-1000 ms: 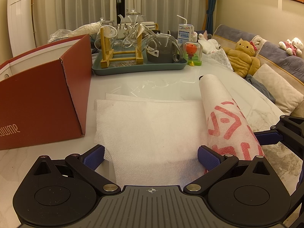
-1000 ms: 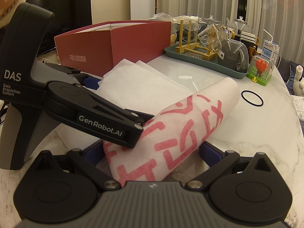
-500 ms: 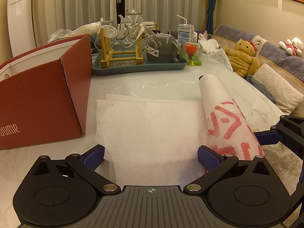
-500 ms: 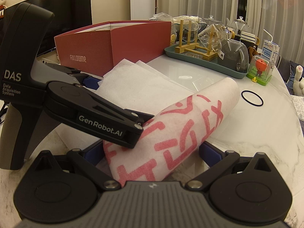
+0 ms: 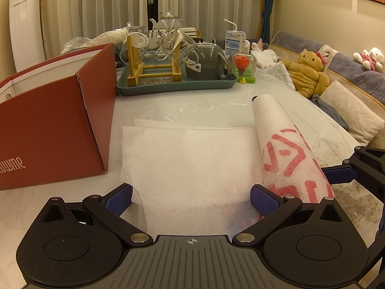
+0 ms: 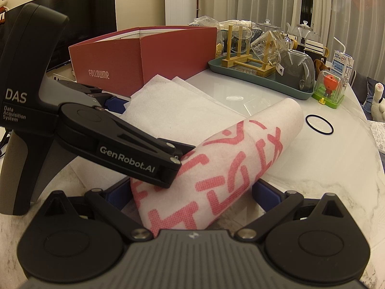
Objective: Fold shopping bag
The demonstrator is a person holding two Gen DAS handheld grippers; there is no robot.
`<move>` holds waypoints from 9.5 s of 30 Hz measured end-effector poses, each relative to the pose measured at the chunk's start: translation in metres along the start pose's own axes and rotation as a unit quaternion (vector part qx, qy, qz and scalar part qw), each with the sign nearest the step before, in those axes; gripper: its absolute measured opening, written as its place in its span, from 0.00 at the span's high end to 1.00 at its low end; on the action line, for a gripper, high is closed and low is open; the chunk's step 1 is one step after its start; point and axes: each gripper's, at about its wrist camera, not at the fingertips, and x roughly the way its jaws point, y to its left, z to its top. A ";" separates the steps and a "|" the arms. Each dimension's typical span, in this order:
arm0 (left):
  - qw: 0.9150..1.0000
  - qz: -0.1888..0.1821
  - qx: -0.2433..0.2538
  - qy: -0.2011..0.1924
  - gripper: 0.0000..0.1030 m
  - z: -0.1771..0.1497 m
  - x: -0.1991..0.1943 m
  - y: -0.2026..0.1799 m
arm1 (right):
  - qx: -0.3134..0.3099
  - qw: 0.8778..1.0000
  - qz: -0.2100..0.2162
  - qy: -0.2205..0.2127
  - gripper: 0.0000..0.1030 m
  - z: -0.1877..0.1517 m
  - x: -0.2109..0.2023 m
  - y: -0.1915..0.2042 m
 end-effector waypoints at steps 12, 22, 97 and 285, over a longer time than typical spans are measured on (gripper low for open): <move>1.000 0.000 0.000 0.000 0.00 0.000 0.000 0.000 | 0.000 1.000 0.000 0.000 0.00 0.000 0.000 0.000; 1.000 0.000 0.000 0.000 0.00 0.000 0.000 0.000 | 0.000 1.000 0.000 0.000 0.00 0.000 0.000 0.000; 1.000 0.000 0.000 0.001 0.00 0.001 0.000 0.000 | -0.007 1.000 0.007 0.000 0.00 -0.004 -0.003 0.000; 0.981 -0.061 0.076 0.168 0.00 -0.039 -0.083 -0.067 | 0.040 0.983 -0.037 0.177 0.48 -0.037 -0.093 -0.005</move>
